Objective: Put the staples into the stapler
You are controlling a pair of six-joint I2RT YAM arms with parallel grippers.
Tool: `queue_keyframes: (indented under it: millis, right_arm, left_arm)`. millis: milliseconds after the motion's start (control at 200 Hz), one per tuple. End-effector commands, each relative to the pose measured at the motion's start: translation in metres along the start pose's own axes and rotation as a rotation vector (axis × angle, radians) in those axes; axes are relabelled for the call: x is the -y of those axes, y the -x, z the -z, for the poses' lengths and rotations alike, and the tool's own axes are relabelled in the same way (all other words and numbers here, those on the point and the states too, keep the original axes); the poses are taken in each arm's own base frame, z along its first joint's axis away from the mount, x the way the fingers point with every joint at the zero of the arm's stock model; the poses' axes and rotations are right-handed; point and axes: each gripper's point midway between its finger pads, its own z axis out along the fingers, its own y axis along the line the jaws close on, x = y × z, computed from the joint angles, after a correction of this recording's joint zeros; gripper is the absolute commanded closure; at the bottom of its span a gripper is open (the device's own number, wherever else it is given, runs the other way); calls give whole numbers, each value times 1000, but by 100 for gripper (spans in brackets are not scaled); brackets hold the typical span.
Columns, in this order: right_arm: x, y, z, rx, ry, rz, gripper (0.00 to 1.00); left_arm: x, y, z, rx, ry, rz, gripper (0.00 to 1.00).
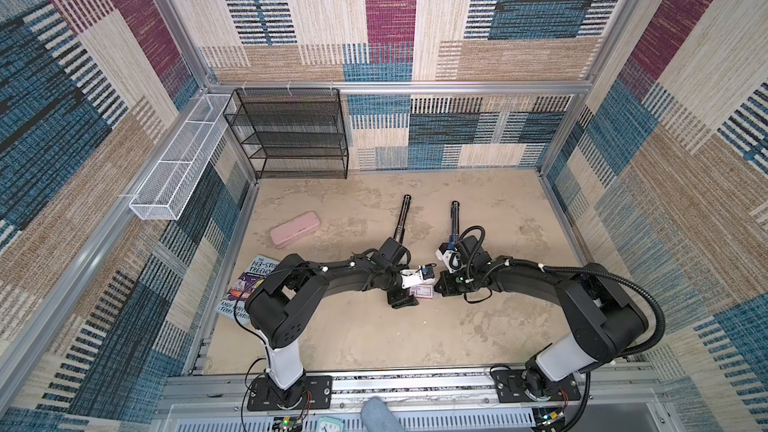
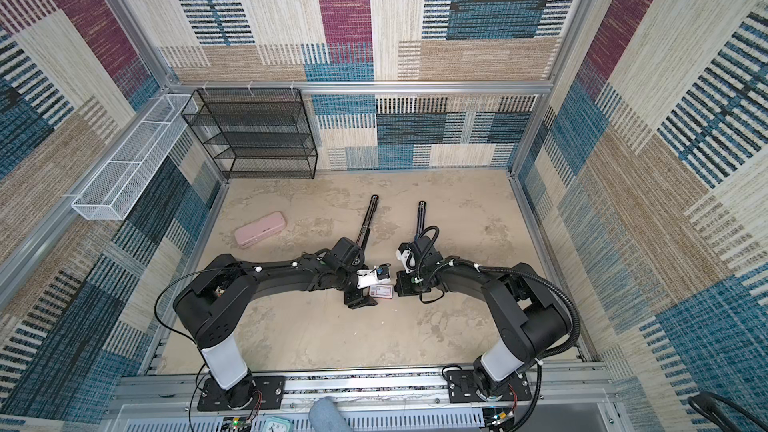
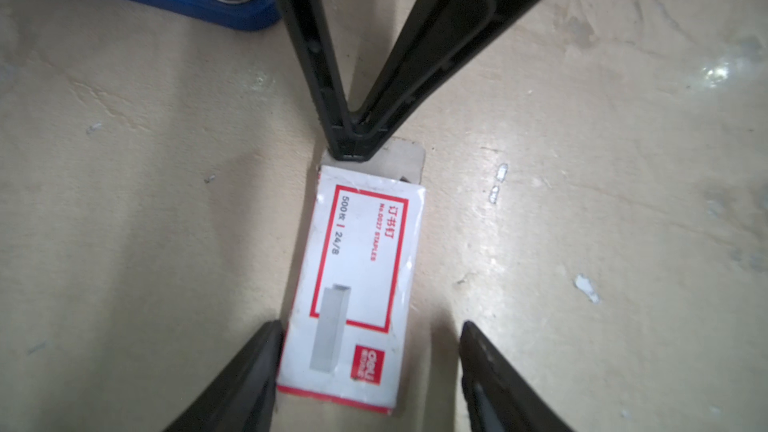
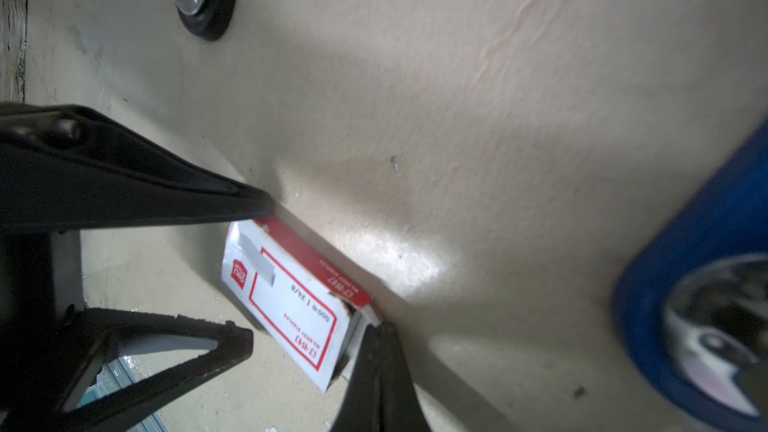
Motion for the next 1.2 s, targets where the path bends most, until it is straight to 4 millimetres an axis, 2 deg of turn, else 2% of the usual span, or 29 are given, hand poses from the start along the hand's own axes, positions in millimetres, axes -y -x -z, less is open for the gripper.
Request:
queue_keyframes:
  millis: [0,115,170,456,701,931,987,1122,1192]
  right_arm:
    - [2,1,-2,1,-9,-11,99]
    - [4,0,-2,1,-15,-12,99]
    - [5,0,-2,2,-20,-12,100]
    - [16,0,-1,2,-65,-46,100]
    - [30,-1,9,19,-105,-82,100]
    - [35,-2,16,23,-124,-78,100]
    - [32,-1,16,26,-104,-74,100]
    - [25,2,15,29,-63,-69,100]
    - [21,3,13,24,-43,-65,100]
  left_arm:
    - [5,0,0,-4,-35,4,36]
    - [3,-2,-2,-22,-38,13,37]
    - [3,-3,-2,-26,-37,10,42]
    - [4,-8,-1,-47,-29,11,49]
    - [5,-12,1,-59,-19,-2,49]
    - [3,-11,2,-65,-14,5,50]
    - [1,-10,3,-64,-3,8,48]
    - [1,-1,11,-28,11,3,34]
    - [1,5,14,-10,12,0,31]
